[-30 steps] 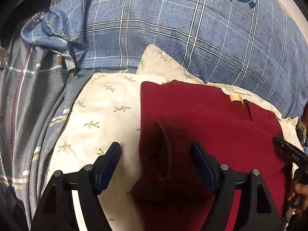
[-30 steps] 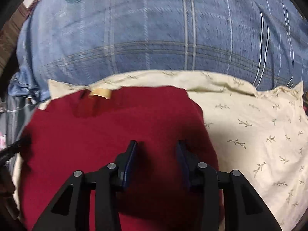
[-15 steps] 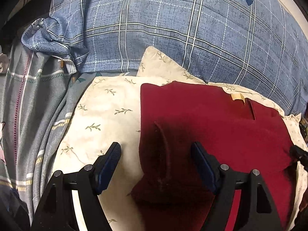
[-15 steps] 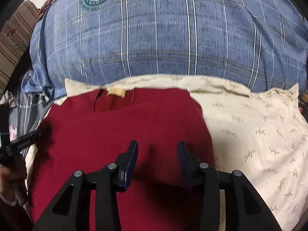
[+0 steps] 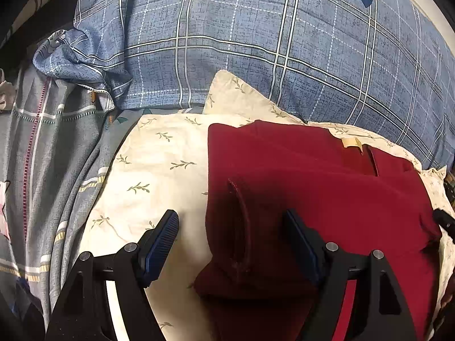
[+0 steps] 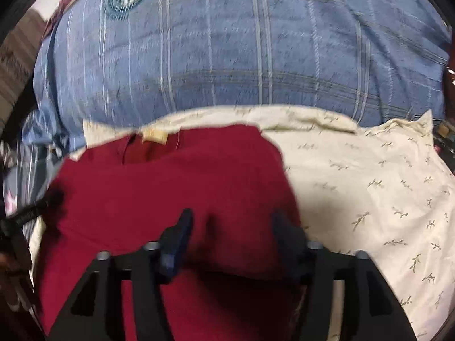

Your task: Fold small clothes

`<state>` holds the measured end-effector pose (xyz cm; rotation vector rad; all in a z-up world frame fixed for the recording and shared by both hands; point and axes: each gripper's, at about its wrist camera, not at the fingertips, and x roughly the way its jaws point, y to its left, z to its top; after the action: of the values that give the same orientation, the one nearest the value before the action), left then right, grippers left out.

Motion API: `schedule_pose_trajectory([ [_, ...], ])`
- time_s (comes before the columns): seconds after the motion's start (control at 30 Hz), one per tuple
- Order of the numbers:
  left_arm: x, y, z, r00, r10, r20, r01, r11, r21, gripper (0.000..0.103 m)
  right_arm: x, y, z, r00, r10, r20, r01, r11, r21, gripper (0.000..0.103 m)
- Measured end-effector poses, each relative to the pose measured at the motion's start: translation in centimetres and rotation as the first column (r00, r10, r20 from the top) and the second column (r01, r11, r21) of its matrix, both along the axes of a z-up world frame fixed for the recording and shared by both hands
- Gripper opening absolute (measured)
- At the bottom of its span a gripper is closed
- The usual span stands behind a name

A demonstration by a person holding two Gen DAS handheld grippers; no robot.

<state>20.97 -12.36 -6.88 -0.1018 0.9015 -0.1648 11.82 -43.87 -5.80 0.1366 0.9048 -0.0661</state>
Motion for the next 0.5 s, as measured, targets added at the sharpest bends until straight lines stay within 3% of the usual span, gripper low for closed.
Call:
schedule_pose_trajectory([
  [0.07,0.1,0.2,0.0,1.0,0.003,-0.005,-0.003,1.0,-0.01,0.076,0.1,-0.5,0.2,0.999,-0.029,0.031,0.029,1.0,-0.011,0.082],
  [0.2,0.2,0.3,0.0,1.0,0.007,-0.009,-0.008,1.0,-0.019,0.076,1.8,-2.0,-1.7,0.997,-0.068,-0.026,0.068,0.998,-0.004,0.082],
  [0.33,0.4,0.1,-0.1,1.0,0.009,-0.01,-0.009,1.0,-0.016,0.076,3.1,-4.2,-3.7,0.994,-0.087,-0.073,0.096,0.986,0.134,0.079],
  [0.4,0.4,0.1,-0.1,1.0,0.011,-0.009,-0.011,1.0,-0.017,0.076,3.2,-4.2,-3.4,0.997,-0.058,-0.051,0.066,0.982,0.178,0.033],
  [0.5,0.4,0.0,0.0,1.0,0.004,-0.008,-0.004,1.0,-0.022,0.076,2.8,-3.4,-1.6,0.999,-0.031,-0.006,0.032,0.994,0.105,0.019],
])
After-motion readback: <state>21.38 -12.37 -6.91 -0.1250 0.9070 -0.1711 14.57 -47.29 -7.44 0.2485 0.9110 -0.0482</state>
